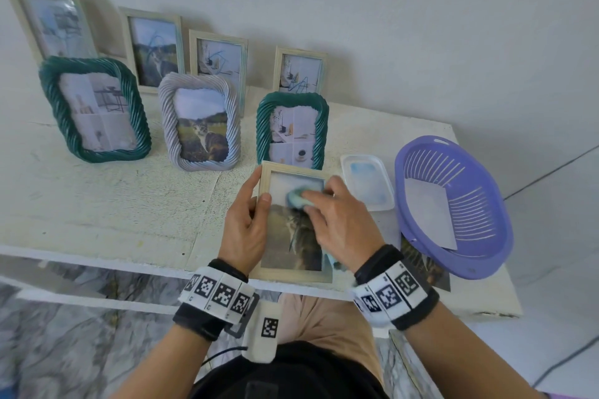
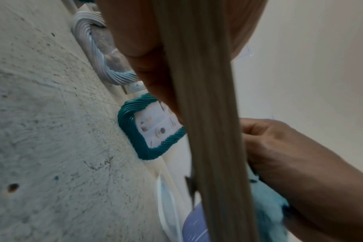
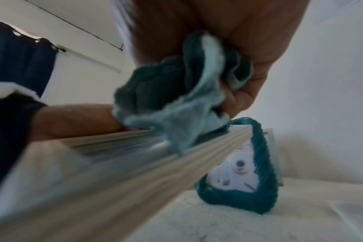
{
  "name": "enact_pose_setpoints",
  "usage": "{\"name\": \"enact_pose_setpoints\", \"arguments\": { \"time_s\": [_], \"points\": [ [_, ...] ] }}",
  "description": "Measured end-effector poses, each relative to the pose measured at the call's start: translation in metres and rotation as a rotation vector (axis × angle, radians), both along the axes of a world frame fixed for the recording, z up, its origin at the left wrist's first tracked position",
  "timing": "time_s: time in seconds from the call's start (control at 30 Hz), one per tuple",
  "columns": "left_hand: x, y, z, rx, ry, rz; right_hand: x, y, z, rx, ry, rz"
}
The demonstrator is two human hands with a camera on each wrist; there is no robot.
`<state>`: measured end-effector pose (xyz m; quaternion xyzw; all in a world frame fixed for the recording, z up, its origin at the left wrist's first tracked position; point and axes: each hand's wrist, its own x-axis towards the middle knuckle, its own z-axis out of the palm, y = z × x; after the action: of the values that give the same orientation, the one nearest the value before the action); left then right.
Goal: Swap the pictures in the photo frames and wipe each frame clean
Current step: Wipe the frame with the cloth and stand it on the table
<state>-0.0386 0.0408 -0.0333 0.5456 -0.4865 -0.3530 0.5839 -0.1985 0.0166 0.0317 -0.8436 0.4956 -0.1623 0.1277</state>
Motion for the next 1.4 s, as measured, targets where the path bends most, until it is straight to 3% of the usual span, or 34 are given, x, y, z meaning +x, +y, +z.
{"name": "enact_pose_setpoints", "arguments": {
  "time_s": [0.07,0.2,0.37,0.5,0.67,0.8,0.97,1.1,1.27,1.4],
  "points": [
    [0.000,-0.004,0.002,0.008,-0.008,0.003,0.004,-0.001,0.003,-0.034,0.007,-0.027],
    [0.011,-0.006,0.006,0.016,-0.028,0.021,0.010,0.029,0.005,0.083,0.007,0.208],
    [0.006,-0.006,0.008,0.011,-0.055,0.024,0.005,-0.003,0.009,-0.025,0.056,0.004],
    [0.011,-0.005,0.006,0.035,-0.034,0.007,0.012,0.020,0.008,0.030,0.037,0.147],
    [0.001,0.001,0.004,0.038,-0.056,0.000,0.003,-0.007,0.012,-0.018,0.080,-0.004],
    [0.007,-0.002,0.004,0.049,-0.063,0.011,0.006,0.017,0.009,0.054,0.056,0.187],
    [-0.001,0.000,0.008,0.038,-0.050,-0.024,-0.004,-0.012,0.019,-0.023,0.103,-0.010],
    [0.009,-0.002,0.009,0.053,-0.049,-0.011,0.002,0.014,0.014,0.073,0.069,0.212],
    [0.006,0.001,0.008,0.047,-0.053,-0.024,-0.008,-0.009,0.019,-0.007,0.125,0.032],
    [0.014,-0.001,0.008,0.066,-0.047,-0.013,-0.001,0.015,0.007,0.036,0.147,0.124]
  ]
}}
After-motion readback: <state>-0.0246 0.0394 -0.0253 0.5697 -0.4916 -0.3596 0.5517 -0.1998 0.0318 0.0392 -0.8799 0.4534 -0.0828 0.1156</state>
